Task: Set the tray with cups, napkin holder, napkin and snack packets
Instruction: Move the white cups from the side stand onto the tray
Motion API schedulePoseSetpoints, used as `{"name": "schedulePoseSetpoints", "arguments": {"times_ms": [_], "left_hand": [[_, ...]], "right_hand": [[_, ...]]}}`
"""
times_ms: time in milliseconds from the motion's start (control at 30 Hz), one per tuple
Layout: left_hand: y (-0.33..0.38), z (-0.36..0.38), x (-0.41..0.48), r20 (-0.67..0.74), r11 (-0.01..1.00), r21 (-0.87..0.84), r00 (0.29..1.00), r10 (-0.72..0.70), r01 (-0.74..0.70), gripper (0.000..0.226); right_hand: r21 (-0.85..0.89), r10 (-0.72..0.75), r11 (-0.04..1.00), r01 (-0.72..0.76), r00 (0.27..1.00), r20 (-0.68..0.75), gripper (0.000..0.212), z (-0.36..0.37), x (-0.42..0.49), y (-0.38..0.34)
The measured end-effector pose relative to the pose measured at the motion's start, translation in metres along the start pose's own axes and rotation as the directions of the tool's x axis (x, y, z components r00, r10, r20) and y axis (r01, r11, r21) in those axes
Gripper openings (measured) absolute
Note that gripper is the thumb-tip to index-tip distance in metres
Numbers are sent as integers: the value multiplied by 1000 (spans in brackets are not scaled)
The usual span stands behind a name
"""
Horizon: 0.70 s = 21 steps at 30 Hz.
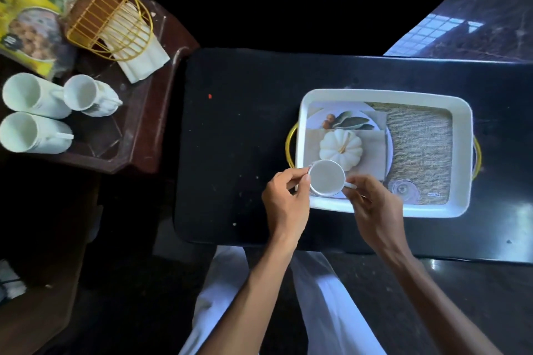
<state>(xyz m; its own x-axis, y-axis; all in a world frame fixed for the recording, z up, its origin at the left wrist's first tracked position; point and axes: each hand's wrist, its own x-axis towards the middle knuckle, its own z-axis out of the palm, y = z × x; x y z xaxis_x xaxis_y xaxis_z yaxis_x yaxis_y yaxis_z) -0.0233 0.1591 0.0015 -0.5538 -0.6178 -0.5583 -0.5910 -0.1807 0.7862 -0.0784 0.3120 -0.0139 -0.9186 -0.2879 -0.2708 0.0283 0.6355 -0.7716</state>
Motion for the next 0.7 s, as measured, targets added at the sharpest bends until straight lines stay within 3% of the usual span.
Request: {"name": "schedulePoseSetpoints", "arguments": {"times_ms": [333,700], "left_hand": [[-17,18,6,-37,987,162,999,-6,12,13],[-20,18,6,-39,986,165,999,-24,30,13]], "right_hand": [[-3,6,1000,-6,997,76,12,4,10,33],[-10,48,999,-47,989,138,14,8,14,39]]}}
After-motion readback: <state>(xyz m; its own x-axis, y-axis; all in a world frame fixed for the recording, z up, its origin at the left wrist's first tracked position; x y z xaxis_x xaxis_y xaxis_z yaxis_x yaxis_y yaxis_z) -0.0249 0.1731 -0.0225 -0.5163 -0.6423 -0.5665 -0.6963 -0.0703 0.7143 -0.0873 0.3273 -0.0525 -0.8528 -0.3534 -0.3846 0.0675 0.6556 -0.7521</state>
